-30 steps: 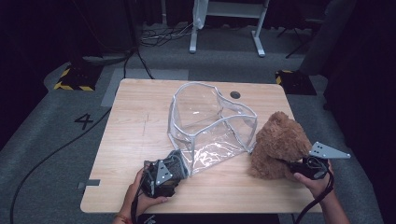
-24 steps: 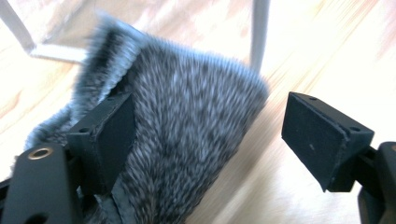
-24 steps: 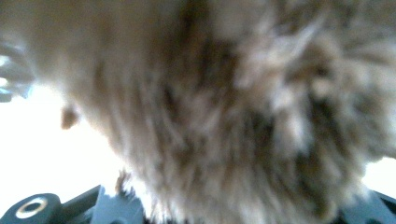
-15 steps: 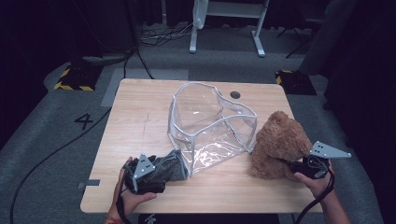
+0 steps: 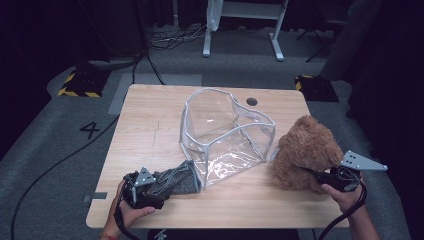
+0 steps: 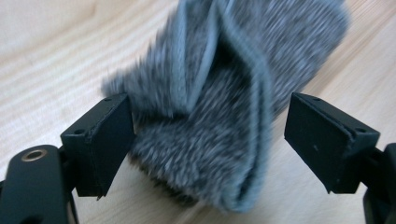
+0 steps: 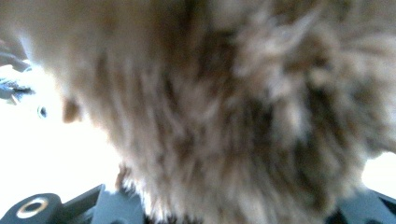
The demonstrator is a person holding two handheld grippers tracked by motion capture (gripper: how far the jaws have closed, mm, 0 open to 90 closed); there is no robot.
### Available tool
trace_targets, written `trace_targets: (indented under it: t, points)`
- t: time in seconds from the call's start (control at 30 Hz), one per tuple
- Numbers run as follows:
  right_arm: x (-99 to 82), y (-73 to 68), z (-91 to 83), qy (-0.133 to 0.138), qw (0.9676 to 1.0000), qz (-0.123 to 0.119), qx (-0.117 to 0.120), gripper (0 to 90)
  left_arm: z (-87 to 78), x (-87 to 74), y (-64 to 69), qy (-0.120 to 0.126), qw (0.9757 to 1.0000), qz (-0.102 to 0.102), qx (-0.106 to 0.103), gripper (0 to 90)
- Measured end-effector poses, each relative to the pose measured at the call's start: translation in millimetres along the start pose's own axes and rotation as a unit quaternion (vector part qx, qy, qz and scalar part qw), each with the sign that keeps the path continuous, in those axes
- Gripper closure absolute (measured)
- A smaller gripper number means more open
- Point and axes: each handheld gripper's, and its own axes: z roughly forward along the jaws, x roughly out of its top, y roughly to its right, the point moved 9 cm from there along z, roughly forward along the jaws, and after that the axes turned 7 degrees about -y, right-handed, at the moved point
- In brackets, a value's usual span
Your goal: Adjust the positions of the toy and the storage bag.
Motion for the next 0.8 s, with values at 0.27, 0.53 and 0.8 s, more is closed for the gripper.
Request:
trace_targets:
  t: [0.27,0.53,0.8]
  points:
    - [6.5,0.6,-3.6,0.007,1.0,-0.001,-0.003,51.5,17.1,-1.5,-3.9,-0.007,0.9997,0.007,0.023,14.9]
    - [15.9,7.9,-16.6,0.021,0.9997,0.001,-0.014,51.7,19.2,-0.5,-4.8,-0.006,0.9994,0.006,0.033,14.2]
    - [44.2,13.3,-32.7,0.038,0.9987,-0.016,-0.032,51.8,19.5,-0.3,-4.7,-0.005,0.9994,0.005,0.034,14.1]
